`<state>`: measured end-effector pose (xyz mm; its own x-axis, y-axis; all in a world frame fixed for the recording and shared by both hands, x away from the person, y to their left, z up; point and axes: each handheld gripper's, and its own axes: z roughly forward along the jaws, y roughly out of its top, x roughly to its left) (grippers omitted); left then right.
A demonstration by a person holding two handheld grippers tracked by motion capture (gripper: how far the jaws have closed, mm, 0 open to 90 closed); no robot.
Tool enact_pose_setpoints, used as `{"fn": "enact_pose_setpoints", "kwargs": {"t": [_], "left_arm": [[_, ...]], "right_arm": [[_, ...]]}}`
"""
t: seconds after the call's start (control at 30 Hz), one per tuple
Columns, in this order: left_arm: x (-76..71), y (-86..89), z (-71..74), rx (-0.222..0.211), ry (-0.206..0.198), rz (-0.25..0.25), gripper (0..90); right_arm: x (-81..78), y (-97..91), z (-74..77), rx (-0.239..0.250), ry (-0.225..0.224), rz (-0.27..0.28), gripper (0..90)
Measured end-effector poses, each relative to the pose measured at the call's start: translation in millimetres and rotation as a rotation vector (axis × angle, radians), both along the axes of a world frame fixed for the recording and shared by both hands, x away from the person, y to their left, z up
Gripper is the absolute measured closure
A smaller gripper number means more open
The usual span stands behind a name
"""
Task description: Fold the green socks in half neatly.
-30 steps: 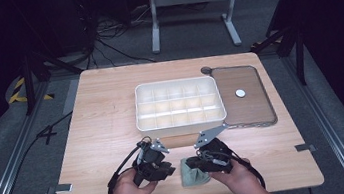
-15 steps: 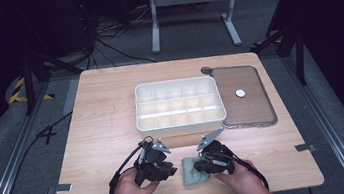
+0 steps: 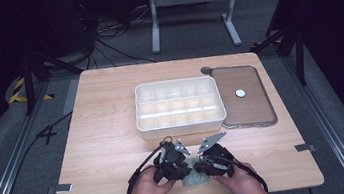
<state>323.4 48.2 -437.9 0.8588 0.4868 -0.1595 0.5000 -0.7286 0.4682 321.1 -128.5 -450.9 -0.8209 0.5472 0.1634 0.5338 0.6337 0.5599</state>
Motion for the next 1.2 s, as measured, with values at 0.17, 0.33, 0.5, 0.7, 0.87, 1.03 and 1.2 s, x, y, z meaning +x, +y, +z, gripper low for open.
{"fn": "enact_pose_setpoints", "kwargs": {"t": [0.17, 0.33, 0.5, 0.7, 0.87, 1.03, 1.2], "left_arm": [[2.1, -4.1, -6.8, 0.055, -0.001, -0.001, 76.0], [1.8, -3.6, -6.6, 0.063, 0.003, 0.001, 76.1], [1.9, -3.2, -6.7, 0.064, 0.001, -0.002, 76.1], [1.5, -3.0, -6.2, 0.069, 0.003, -0.004, 76.1], [0.9, -3.1, -6.6, 0.066, -0.01, 0.002, 76.0], [0.3, -3.3, -6.0, 0.065, -0.004, 0.004, 75.9], [0.4, -3.0, -5.8, 0.064, -0.004, 0.001, 76.0]], "right_arm": [[-0.8, -1.1, 1.6, 0.015, 0.012, 0.002, 81.9], [-6.5, -9.1, 18.1, 0.051, -0.004, 0.001, 78.7], [-4.9, -25.3, 30.2, 0.078, -0.02, -0.033, 78.5], [6.2, -42.6, 19.5, 0.081, 0.064, -0.096, 74.9], [2.6, -37.0, 20.1, 0.082, 0.044, -0.086, 78.8], [-2.8, -18.4, 10.9, 0.032, 0.062, -0.024, 84.7], [-3.9, -14.6, 11.5, 0.016, 0.041, -0.019, 83.2]]}}
